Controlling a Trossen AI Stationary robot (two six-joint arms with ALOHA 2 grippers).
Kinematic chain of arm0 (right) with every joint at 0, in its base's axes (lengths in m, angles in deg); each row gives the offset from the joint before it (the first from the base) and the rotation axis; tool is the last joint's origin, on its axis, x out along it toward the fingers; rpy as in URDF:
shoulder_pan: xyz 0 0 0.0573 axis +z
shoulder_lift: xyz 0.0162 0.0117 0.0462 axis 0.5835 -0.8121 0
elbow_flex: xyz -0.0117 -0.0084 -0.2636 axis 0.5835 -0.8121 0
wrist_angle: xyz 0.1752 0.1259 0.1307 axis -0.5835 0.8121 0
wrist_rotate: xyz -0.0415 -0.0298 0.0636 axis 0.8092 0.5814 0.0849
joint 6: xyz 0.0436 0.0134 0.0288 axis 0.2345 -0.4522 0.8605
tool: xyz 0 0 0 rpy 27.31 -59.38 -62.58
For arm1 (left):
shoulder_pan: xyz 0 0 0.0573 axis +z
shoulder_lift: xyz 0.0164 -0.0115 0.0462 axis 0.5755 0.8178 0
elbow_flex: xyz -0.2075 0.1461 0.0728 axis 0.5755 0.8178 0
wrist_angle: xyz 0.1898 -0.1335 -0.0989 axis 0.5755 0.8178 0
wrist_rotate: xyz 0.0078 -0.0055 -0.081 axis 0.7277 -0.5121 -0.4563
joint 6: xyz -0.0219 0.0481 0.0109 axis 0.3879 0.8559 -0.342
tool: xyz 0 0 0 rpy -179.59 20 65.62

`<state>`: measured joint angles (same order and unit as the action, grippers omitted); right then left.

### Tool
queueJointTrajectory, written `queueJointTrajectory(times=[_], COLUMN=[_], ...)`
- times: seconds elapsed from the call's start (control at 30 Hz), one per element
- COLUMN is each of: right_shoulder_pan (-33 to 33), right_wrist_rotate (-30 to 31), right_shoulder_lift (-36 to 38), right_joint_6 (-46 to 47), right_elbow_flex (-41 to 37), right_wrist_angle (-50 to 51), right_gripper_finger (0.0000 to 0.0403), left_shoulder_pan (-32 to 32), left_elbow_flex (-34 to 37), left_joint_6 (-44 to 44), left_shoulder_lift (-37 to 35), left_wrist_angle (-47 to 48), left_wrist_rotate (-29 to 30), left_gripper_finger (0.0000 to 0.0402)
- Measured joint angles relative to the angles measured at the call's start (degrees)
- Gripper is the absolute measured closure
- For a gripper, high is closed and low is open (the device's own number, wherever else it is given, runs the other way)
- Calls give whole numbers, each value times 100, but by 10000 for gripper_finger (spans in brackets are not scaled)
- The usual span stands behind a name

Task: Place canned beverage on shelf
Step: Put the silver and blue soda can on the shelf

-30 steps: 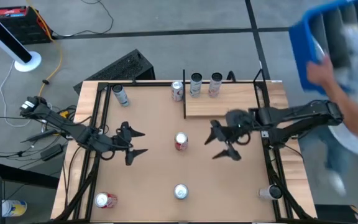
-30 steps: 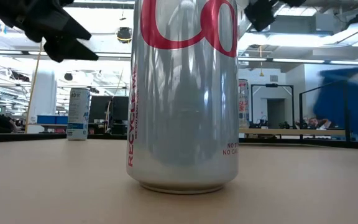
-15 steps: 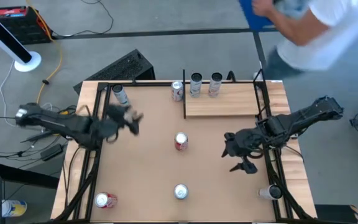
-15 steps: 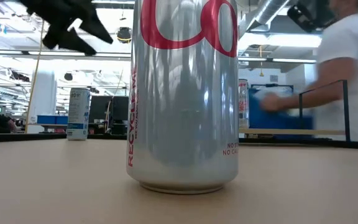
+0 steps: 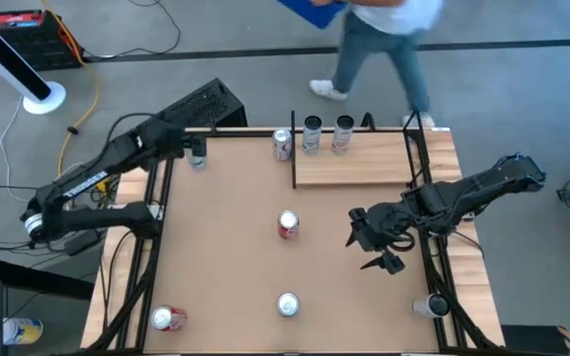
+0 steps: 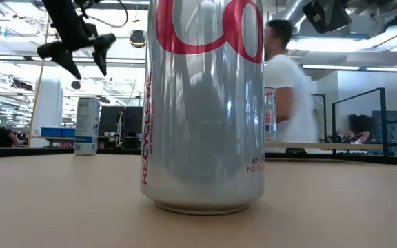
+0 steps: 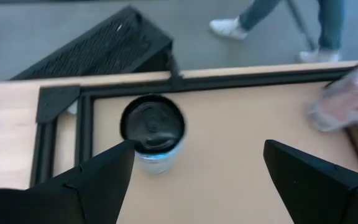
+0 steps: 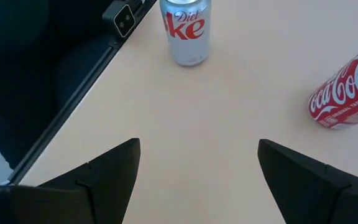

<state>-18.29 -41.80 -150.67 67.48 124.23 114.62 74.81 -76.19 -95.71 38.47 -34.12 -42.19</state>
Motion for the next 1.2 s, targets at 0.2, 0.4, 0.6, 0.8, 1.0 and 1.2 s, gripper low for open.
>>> queueJointTrajectory(times=[0.2,0.4,0.6,0.8,1.0,1.2], right_shoulder_pan=[-111,-140,-146,-146,-146,-189], right_wrist_rotate=[-29,-39,-39,-41,-39,-33], right_shoulder_lift=[6,6,6,6,6,6], right_joint_6=[-147,-190,-233,-246,-233,-231], right_elbow_flex=[0,0,0,0,0,0], right_wrist_angle=[149,179,179,153,171,177], right_gripper_finger=[54,54,54,54,54,54], left_shoulder_pan=[213,213,345,700,812,812], left_elbow_flex=[0,0,0,0,0,0], left_joint_6=[219,373,512,652,829,864], left_shoulder_lift=[656,1072,1353,1681,1935,1994], left_wrist_angle=[-66,-144,-102,-108,-116,-103], left_wrist_rotate=[271,566,699,415,241,179], left_gripper_finger=[61,61,61,61,61,106])
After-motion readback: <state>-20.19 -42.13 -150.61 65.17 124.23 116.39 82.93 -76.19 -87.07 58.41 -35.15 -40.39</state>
